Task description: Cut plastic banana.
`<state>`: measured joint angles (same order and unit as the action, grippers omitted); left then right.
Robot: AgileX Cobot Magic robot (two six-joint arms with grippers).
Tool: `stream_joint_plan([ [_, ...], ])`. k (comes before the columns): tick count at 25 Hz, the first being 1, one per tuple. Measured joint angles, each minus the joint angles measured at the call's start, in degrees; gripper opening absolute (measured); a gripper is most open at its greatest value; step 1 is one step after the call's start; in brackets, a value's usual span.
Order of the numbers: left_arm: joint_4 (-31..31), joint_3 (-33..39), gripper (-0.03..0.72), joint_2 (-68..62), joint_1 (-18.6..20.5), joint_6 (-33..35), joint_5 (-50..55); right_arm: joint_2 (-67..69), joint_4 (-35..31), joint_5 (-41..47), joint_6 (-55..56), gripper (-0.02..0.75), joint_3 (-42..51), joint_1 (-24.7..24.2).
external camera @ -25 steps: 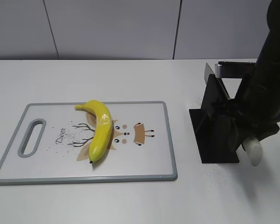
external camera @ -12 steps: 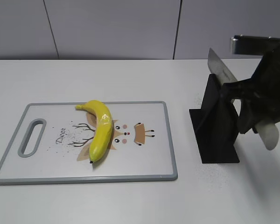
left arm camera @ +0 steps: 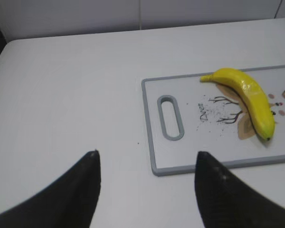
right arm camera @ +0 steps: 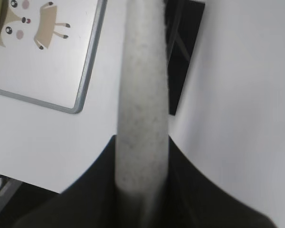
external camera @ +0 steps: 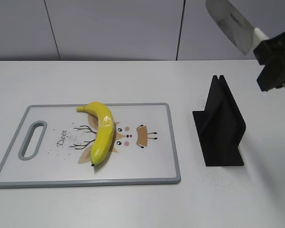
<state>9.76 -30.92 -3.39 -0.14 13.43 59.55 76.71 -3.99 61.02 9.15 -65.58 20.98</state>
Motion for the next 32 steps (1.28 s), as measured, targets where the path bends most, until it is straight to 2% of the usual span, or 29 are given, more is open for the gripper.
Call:
stream_joint_plan([
  [5,5.03,-3.29,0.613,-13.36,0.0,8.77,-8.57,4.73,-0.06,2.96,-14.84,0.163,-8.99,0.0],
  [10,13.87,-10.79,0.607,-32.86,0.0,23.66,-12.89,13.79,-2.87,5.19,-34.01,0.163,-18.98,0.0],
  [16,22.03,-25.52,0.593,-55.74,0.0,43.67,-7.41,24.21,-6.69,5.66,-53.01,0.163,-25.56,0.05],
  [21,25.44,-38.36,0.589,-71.58,-0.51,52.35,0.96,29.78,-13.1,7.17,-69.22,0.162,-26.42,1.17],
  [26,25.17,-46.66,0.588,-82.18,-6.04,58.47,4.46,34.41,-14.49,7.45,-76.77,0.162,-28.28,2.68],
  [32,22.84,-49.29,0.588,-91.22,-13.6,60.83,5.44,37.14,-18.5,7.49,-79.83,0.162,-31.97,2.68],
])
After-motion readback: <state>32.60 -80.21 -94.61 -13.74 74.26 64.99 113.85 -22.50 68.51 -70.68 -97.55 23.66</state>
